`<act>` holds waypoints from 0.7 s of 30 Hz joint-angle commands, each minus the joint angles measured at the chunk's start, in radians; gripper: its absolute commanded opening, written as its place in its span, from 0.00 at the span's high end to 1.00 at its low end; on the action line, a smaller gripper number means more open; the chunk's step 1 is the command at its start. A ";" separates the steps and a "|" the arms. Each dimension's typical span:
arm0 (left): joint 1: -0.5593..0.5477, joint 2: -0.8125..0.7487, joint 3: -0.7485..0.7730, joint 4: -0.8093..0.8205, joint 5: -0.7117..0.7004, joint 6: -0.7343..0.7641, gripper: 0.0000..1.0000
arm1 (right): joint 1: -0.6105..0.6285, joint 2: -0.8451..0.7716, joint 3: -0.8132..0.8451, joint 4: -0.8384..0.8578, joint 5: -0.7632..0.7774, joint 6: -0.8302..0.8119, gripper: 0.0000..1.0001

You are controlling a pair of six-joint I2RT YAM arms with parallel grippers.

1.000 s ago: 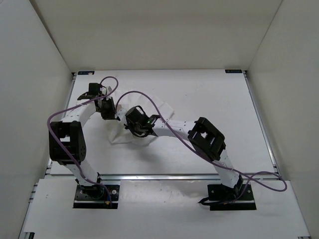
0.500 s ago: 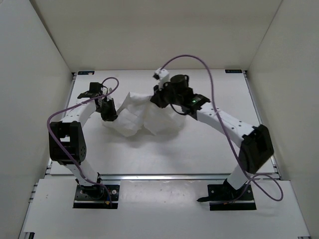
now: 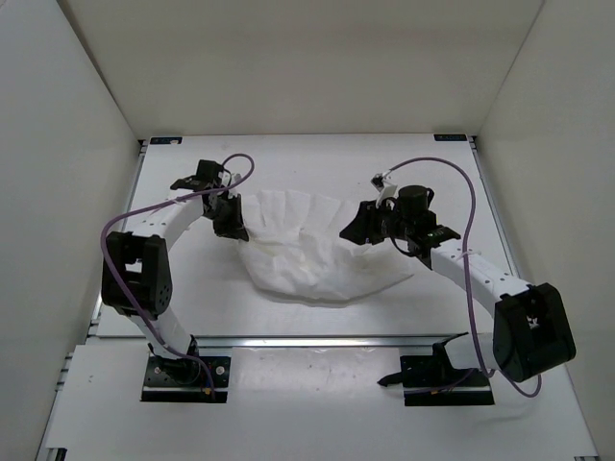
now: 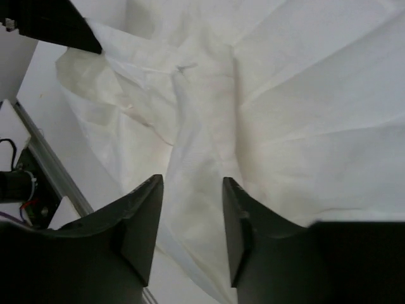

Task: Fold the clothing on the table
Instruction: Flatten the skirt out

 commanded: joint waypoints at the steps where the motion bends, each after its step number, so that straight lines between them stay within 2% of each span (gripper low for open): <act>1: -0.047 0.003 0.018 -0.002 -0.010 0.014 1.00 | 0.000 -0.026 -0.022 0.128 -0.046 0.055 0.58; 6: -0.095 0.035 -0.002 0.008 0.019 0.006 1.00 | -0.043 0.020 0.056 0.074 -0.124 0.046 0.54; 10: -0.097 0.049 -0.007 0.018 0.033 -0.003 1.00 | 0.043 0.053 0.144 0.001 -0.078 -0.070 0.41; 12: -0.093 0.052 -0.011 0.025 0.037 -0.003 1.00 | 0.093 0.104 0.207 -0.033 -0.054 -0.149 0.38; 16: -0.075 0.051 -0.016 0.019 0.046 0.010 1.00 | 0.118 0.248 0.311 -0.084 -0.089 -0.224 0.38; 21: -0.047 0.044 -0.010 0.002 0.056 0.034 1.00 | 0.168 0.340 0.383 -0.150 -0.012 -0.380 0.33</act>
